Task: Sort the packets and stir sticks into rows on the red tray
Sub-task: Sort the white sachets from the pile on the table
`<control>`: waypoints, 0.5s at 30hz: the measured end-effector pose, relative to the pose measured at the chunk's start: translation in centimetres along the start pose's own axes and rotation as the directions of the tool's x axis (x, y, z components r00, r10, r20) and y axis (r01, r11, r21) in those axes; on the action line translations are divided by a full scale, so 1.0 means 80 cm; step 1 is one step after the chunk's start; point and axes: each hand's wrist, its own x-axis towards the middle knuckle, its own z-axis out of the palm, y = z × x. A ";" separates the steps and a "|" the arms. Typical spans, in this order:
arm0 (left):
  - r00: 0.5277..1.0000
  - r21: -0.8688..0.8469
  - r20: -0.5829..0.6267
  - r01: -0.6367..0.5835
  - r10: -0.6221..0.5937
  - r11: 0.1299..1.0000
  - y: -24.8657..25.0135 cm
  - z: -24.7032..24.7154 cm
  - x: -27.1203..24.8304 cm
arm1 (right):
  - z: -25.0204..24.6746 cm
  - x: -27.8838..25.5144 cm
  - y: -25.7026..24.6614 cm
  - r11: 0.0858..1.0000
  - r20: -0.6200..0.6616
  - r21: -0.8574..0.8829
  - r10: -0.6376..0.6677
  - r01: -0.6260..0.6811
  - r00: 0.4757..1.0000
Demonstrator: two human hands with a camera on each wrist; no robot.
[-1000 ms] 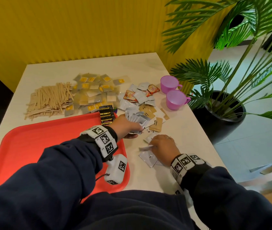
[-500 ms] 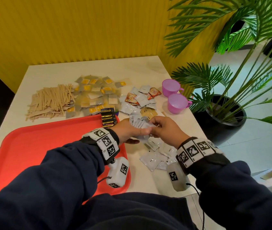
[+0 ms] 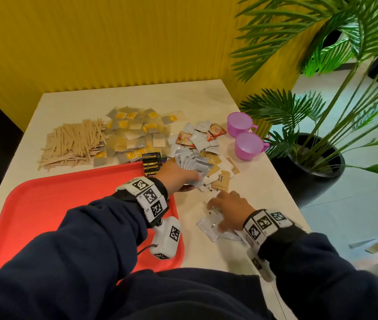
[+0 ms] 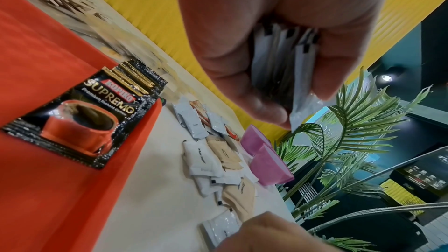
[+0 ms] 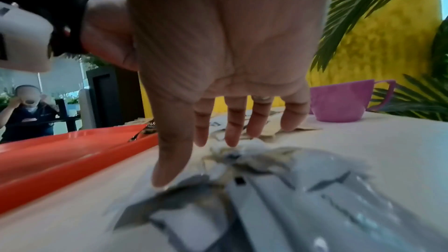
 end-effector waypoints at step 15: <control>0.999 -0.015 -0.046 -0.006 0.005 1.000 -0.001 -0.014 -0.002 | 0.004 0.009 -0.015 0.958 -0.136 0.254 -0.101 0.133 0.986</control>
